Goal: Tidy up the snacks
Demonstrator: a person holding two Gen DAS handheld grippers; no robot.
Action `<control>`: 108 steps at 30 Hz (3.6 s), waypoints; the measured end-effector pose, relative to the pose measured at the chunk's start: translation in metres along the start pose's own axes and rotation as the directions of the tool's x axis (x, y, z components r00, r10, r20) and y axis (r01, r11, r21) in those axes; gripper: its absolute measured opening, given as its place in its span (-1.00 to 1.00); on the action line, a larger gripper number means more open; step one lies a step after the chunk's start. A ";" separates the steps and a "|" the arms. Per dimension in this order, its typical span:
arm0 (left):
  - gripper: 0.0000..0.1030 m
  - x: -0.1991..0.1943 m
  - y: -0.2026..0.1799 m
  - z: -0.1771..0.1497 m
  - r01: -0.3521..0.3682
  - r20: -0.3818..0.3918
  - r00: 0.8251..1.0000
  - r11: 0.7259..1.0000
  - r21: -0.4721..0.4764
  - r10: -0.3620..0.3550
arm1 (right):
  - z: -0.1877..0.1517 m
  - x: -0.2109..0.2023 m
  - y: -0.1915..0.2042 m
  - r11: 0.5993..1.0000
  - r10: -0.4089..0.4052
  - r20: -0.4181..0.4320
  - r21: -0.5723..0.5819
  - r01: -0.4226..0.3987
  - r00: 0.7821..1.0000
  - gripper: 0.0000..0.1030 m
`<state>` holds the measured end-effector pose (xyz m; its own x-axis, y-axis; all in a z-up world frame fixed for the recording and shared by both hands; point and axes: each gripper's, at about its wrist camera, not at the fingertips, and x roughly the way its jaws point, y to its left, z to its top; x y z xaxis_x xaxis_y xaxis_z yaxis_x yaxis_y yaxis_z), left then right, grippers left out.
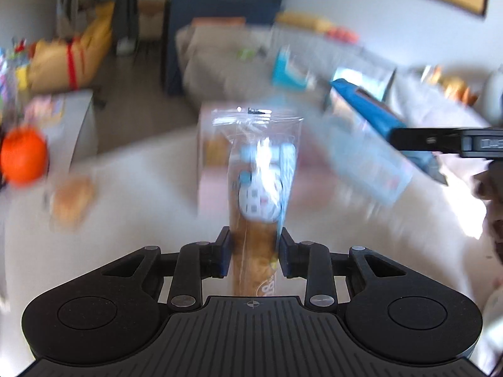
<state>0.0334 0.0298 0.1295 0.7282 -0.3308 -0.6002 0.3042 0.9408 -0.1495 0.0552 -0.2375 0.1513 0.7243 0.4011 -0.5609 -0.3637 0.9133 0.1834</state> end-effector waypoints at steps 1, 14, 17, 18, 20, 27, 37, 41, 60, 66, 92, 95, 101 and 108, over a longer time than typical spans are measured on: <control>-0.34 -0.006 -0.003 0.018 0.008 0.041 0.999 1.000 0.015 -0.008 | 0.018 -0.007 -0.003 1.000 -0.012 0.031 -0.003 0.012 0.999 0.57; -0.31 0.100 0.018 0.144 0.127 -0.064 0.989 0.990 -0.059 -0.130 | 0.161 0.033 -0.016 0.991 -0.127 0.141 -0.012 0.130 0.982 0.63; -0.28 0.152 0.040 0.125 0.100 -0.171 0.978 0.989 -0.108 -0.117 | 0.154 0.083 -0.023 0.994 -0.103 0.016 0.029 0.102 0.995 0.74; -0.28 0.156 0.049 0.121 0.099 -0.175 0.978 0.990 -0.101 -0.116 | 0.150 0.100 -0.026 0.993 -0.108 -0.044 0.038 0.109 0.993 0.73; -0.28 0.148 0.069 0.117 0.106 -0.141 0.983 0.990 -0.091 -0.118 | 0.141 0.124 -0.032 0.991 -0.122 -0.112 0.043 0.127 0.986 0.71; -0.28 0.117 0.183 0.103 -0.142 -0.083 0.988 0.975 -0.173 0.130 | 0.115 0.150 -0.047 0.994 -0.075 -0.145 0.071 0.086 0.987 0.71; -0.19 0.120 0.260 0.026 -0.239 -0.157 0.968 0.914 -0.329 0.197 | 0.061 0.150 0.012 0.996 -0.003 -0.200 -0.089 -0.015 0.980 0.71; -0.19 0.112 0.238 0.006 -0.140 -0.147 0.985 0.930 -0.340 0.094 | 0.049 0.141 0.029 0.988 -0.026 -0.203 -0.156 -0.006 0.979 0.71; -0.03 0.042 0.098 -0.075 -0.140 -0.100 0.989 0.911 -0.387 0.109 | -0.042 0.135 0.086 0.982 0.164 -0.318 -0.042 -0.187 0.934 0.71; -0.03 0.022 0.103 -0.081 -0.187 -0.069 0.982 0.897 -0.402 0.174 | -0.062 0.128 0.096 0.975 0.209 -0.321 -0.001 -0.221 0.924 0.71; -0.15 0.003 0.092 -0.112 -0.235 -0.032 0.968 0.848 -0.475 0.250 | -0.064 0.120 0.108 0.978 0.058 -0.222 -0.181 -0.100 0.973 0.34; -0.15 0.006 0.084 -0.111 -0.254 -0.043 0.964 0.855 -0.451 0.264 | -0.056 0.106 0.103 0.976 0.105 -0.198 -0.168 -0.139 0.975 0.61; -0.15 -0.016 0.099 -0.118 -0.334 -0.041 0.933 0.819 -0.467 0.358 | -0.052 0.121 0.137 0.942 0.144 -0.191 -0.275 -0.194 0.971 0.65; -0.15 -0.032 0.104 -0.123 -0.272 -0.027 0.955 0.832 -0.483 0.296 | -0.062 0.169 0.142 0.950 0.108 -0.299 -0.252 -0.187 0.948 0.06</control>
<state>-0.0339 0.1473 0.0371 0.7688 -0.0353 -0.6386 -0.2414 0.9086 -0.3409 0.0897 -0.0446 0.0327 0.4723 0.4574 -0.7534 -0.6283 0.7742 0.0761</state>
